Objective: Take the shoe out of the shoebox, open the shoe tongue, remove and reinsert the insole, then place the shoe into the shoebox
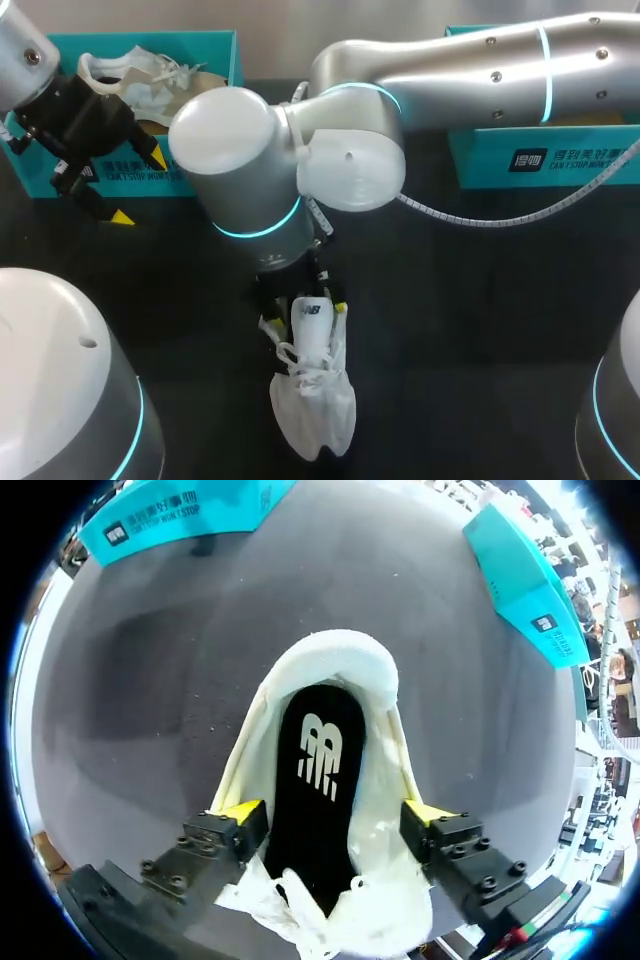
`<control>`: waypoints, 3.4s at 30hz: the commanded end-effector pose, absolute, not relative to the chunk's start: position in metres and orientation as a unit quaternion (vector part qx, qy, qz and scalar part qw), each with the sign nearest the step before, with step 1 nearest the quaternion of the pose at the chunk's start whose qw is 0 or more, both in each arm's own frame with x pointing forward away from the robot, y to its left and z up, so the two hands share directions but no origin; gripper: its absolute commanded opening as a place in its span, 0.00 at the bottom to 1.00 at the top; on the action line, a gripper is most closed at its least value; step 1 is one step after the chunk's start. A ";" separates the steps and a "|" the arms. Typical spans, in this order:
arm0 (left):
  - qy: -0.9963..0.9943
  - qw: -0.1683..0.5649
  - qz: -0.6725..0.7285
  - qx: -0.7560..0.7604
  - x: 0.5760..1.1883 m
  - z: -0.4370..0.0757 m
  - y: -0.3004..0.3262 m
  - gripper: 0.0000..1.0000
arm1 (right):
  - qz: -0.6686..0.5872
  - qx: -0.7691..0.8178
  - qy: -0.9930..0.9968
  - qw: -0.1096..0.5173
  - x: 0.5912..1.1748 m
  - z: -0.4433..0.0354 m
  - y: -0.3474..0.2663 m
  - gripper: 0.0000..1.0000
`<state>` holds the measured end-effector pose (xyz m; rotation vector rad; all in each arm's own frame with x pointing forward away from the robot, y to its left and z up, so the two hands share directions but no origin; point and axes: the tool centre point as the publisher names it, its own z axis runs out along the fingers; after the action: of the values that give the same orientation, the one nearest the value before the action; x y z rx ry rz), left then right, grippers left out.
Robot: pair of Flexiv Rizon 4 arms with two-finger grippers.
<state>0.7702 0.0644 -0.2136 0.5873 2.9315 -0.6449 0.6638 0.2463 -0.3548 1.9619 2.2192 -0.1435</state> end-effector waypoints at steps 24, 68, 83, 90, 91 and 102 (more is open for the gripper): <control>0.958 0.042 -0.210 0.192 0.769 -0.213 0.065 1.00 | -0.052 0.795 0.597 0.099 0.634 -0.347 0.250 1.00; 0.958 0.042 -0.210 0.192 0.769 -0.213 0.065 1.00 | 0.001 0.802 0.592 0.075 0.517 -0.292 0.246 0.39; 0.958 0.042 -0.210 0.192 0.769 -0.213 0.065 1.00 | 0.011 0.797 0.598 0.089 0.566 -0.298 0.238 0.29; 0.958 0.042 -0.210 0.192 0.769 -0.213 0.065 1.00 | 0.012 0.796 0.598 0.090 0.590 -0.308 0.242 0.24; 0.958 0.042 -0.210 0.192 0.769 -0.213 0.065 1.00 | 0.011 0.796 0.598 0.091 0.594 -0.310 0.242 0.23; 0.958 0.042 -0.210 0.192 0.769 -0.213 0.065 1.00 | 0.012 0.798 0.597 0.084 0.627 -0.331 0.238 0.24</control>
<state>0.7702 0.0644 -0.2135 0.5874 2.9315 -0.6449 0.6266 0.2394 -0.3213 1.8715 2.3010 -0.0339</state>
